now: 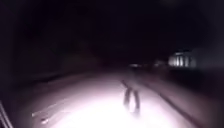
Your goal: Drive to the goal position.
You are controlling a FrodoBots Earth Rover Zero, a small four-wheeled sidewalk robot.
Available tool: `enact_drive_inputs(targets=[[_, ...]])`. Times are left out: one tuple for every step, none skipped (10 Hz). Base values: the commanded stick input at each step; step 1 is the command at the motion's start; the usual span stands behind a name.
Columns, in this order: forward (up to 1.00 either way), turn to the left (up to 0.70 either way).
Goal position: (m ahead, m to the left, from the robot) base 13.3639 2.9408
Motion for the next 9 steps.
enact_drive_inputs(targets=[[1.00, -0.13], [1.00, -0.05], [1.00, 0.00], [1.00, 0.00], [1.00, 0.00], [1.00, 0.00], [1.00, 0.00], [1.00, 0.00], [1.00, 0.00]])
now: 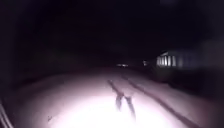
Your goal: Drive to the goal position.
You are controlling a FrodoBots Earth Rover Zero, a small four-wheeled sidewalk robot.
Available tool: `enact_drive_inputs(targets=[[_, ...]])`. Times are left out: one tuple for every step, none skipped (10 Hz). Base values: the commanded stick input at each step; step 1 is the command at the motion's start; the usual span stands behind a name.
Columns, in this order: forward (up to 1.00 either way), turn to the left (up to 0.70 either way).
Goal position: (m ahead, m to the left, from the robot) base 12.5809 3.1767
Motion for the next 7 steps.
enact_drive_inputs(targets=[[1.00, 0.00], [1.00, 0.00], [1.00, 0.00], [1.00, 0.00], [1.00, 0.00], [1.00, 0.00], [1.00, 0.00]])
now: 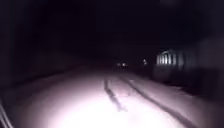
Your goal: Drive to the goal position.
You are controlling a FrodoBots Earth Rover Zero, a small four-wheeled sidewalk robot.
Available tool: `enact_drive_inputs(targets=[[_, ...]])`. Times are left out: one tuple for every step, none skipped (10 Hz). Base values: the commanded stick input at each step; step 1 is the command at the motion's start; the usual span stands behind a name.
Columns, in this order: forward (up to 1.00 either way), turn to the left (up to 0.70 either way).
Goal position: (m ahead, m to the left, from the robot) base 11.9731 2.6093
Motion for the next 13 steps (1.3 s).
enact_drive_inputs(targets=[[1.00, 0.00], [1.00, 0.00], [1.00, 0.00], [1.00, 0.00], [1.00, 0.00], [1.00, 0.00], [1.00, 0.00], [1.00, 0.00], [1.00, 0.00], [1.00, 0.00], [1.00, 0.00], [1.00, 0.00], [1.00, 0.00]])
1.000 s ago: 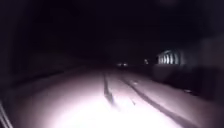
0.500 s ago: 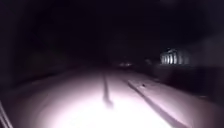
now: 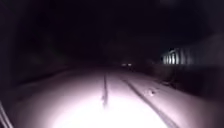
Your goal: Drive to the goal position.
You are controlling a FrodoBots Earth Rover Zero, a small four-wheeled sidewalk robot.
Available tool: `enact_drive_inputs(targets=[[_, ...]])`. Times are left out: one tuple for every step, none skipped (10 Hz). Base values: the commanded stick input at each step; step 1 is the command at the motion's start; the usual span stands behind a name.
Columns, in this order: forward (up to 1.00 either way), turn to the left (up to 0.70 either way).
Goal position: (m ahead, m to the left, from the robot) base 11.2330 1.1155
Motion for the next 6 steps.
enact_drive_inputs(targets=[[1.00, 0.00], [1.00, 0.00], [1.00, 0.00], [1.00, 0.00], [1.00, 0.00], [1.00, 0.00]])
